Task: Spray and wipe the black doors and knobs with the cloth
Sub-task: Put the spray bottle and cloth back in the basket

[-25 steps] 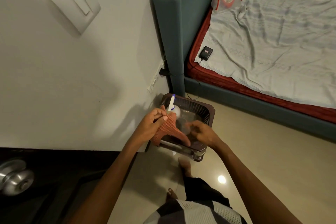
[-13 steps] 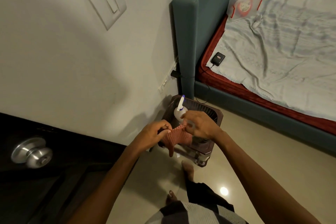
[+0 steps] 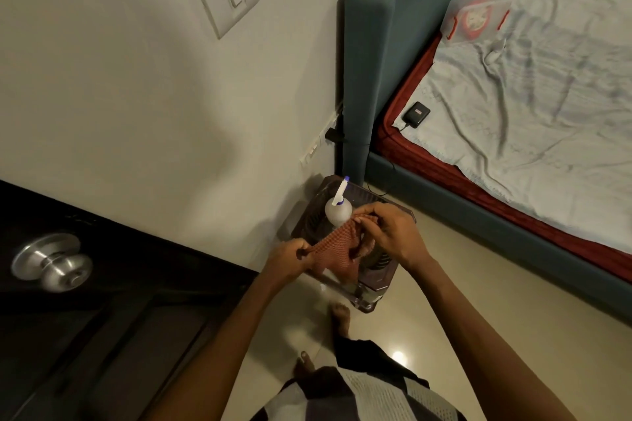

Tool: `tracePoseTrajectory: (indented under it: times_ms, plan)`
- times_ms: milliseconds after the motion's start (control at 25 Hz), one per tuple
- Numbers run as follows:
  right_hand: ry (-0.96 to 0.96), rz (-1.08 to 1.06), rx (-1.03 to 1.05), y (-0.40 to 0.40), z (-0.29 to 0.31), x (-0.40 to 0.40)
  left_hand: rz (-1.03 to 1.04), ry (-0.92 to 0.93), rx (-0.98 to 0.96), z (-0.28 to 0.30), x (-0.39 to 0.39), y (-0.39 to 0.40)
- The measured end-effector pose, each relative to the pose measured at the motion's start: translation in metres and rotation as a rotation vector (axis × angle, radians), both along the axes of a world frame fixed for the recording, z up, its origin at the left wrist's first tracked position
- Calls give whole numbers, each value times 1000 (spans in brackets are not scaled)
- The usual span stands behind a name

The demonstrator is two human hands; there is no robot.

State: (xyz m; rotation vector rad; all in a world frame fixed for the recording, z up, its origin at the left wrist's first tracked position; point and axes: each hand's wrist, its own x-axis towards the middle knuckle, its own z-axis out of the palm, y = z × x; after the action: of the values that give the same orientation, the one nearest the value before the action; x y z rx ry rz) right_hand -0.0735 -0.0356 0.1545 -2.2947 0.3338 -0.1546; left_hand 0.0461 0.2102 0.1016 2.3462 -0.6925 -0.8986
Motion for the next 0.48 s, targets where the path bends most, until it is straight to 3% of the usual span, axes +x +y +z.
tracePoseTrajectory:
  times_ms: [120, 480]
  plan:
    - [5, -75, -3, -22, 11, -3, 63, 93, -40, -5, 2, 2]
    - [252, -68, 200, -71, -5, -6, 169, 15, 8, -4, -28, 20]
